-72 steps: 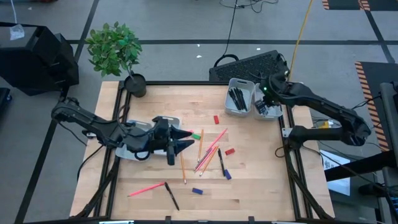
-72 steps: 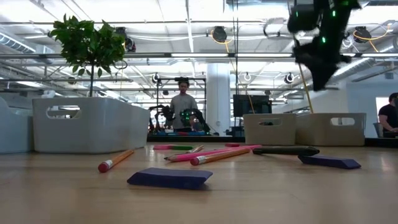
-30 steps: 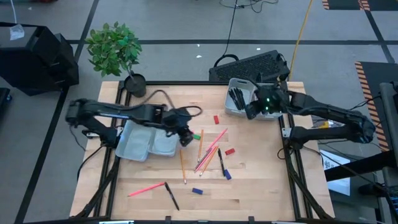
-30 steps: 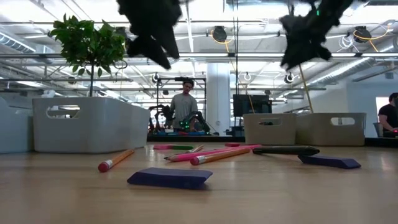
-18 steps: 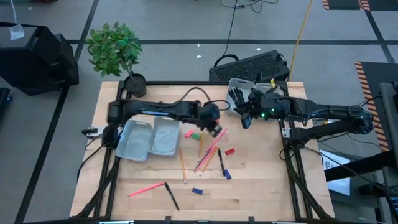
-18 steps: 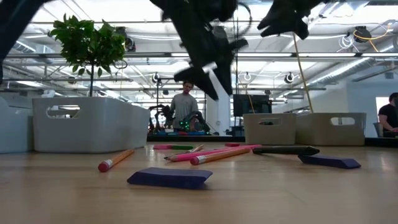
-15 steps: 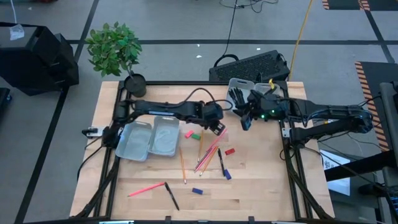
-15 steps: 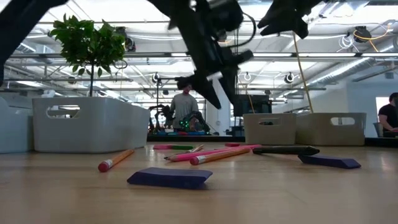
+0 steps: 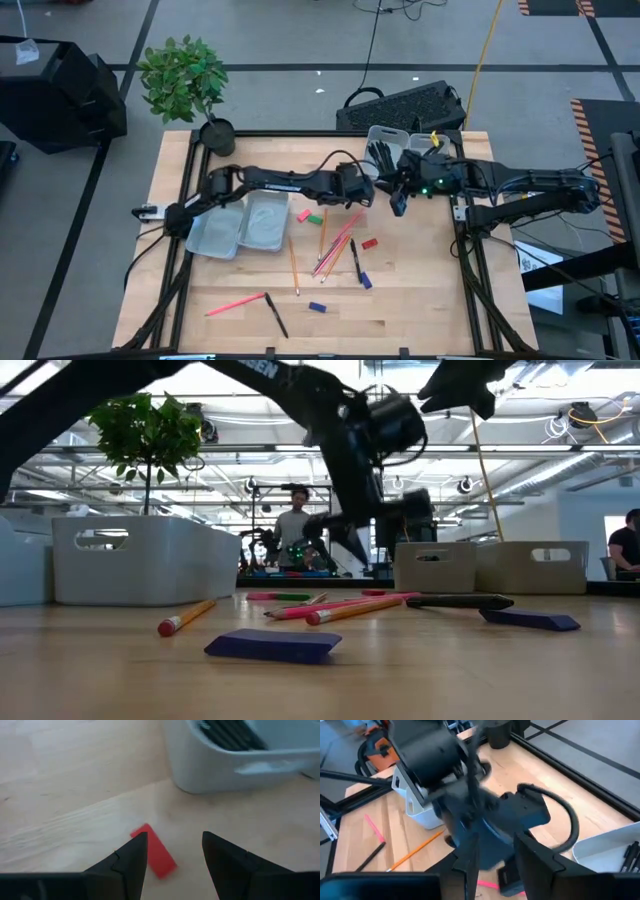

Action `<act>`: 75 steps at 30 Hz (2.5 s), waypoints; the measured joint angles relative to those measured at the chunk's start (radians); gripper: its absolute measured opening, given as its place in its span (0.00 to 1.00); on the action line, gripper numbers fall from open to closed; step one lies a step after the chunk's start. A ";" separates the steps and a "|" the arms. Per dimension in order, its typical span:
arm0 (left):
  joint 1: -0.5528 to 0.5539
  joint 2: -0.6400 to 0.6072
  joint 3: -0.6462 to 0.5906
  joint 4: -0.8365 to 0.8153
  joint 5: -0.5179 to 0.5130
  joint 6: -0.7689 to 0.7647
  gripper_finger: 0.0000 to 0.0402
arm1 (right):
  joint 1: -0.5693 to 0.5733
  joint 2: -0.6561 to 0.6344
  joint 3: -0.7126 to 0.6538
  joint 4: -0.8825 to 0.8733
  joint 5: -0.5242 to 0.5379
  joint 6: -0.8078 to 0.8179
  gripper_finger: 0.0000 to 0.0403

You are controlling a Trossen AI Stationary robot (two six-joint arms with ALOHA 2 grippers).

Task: Sort crayons/erasers/pens/pencils in bins
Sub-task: Put the red eraser into the bottom right gray bin

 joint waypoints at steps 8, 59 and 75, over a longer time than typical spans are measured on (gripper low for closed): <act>0.014 0.078 0.003 0.043 -0.043 -0.141 0.48 | 0.000 -0.026 0.000 -0.001 -0.028 0.040 0.28; -0.012 -0.085 -0.001 -0.342 0.099 0.047 0.18 | -0.003 -0.079 0.000 -0.162 -0.020 -0.002 0.28; -0.251 -0.410 -0.019 -0.951 0.051 -0.199 0.18 | -0.001 -0.088 0.000 -0.291 -0.022 0.002 0.28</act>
